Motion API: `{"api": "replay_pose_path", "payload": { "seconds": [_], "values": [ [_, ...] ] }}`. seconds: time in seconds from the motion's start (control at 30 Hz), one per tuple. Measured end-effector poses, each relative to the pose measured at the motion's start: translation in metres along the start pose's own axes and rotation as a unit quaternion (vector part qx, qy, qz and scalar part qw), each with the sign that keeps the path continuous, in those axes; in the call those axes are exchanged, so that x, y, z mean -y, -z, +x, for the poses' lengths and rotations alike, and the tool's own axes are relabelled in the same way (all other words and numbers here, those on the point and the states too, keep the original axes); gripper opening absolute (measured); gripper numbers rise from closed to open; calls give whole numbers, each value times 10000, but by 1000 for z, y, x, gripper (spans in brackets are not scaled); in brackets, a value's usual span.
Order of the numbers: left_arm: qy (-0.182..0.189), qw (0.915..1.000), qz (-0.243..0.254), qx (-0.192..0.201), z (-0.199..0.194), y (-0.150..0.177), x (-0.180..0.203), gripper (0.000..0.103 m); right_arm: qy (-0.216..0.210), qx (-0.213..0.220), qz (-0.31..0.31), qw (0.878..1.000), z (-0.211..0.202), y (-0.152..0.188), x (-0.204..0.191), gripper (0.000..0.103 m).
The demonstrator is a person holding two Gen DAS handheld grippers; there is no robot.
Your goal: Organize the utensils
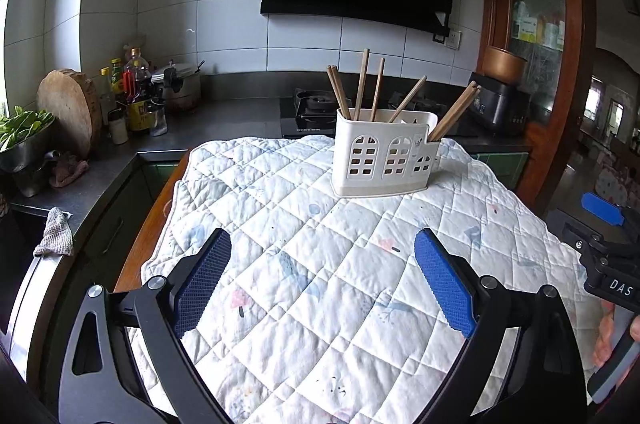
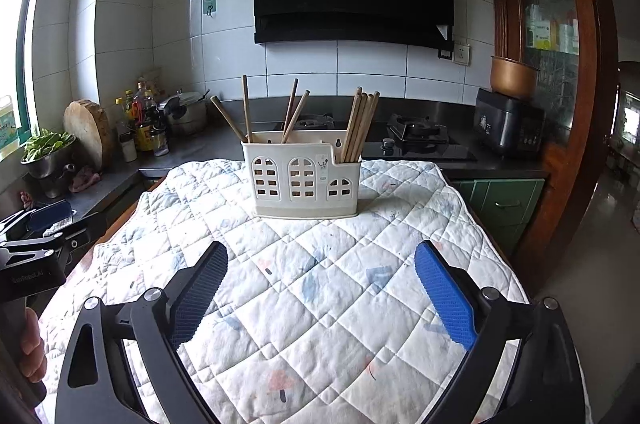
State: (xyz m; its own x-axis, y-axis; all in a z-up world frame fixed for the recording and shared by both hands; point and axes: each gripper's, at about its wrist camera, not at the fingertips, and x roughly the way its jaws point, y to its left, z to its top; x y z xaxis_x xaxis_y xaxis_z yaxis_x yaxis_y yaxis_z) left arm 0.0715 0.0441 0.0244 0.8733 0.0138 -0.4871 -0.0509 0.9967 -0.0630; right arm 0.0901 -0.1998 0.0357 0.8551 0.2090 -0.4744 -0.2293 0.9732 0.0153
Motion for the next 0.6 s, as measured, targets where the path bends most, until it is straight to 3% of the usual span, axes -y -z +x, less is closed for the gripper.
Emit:
{"api": "replay_pose_path", "payload": {
  "seconds": [0.6],
  "values": [
    [-230,9995,-121,-178,-13,27,-14,95,88,-183,115,9997,-11,26,2,94]
  ]
}}
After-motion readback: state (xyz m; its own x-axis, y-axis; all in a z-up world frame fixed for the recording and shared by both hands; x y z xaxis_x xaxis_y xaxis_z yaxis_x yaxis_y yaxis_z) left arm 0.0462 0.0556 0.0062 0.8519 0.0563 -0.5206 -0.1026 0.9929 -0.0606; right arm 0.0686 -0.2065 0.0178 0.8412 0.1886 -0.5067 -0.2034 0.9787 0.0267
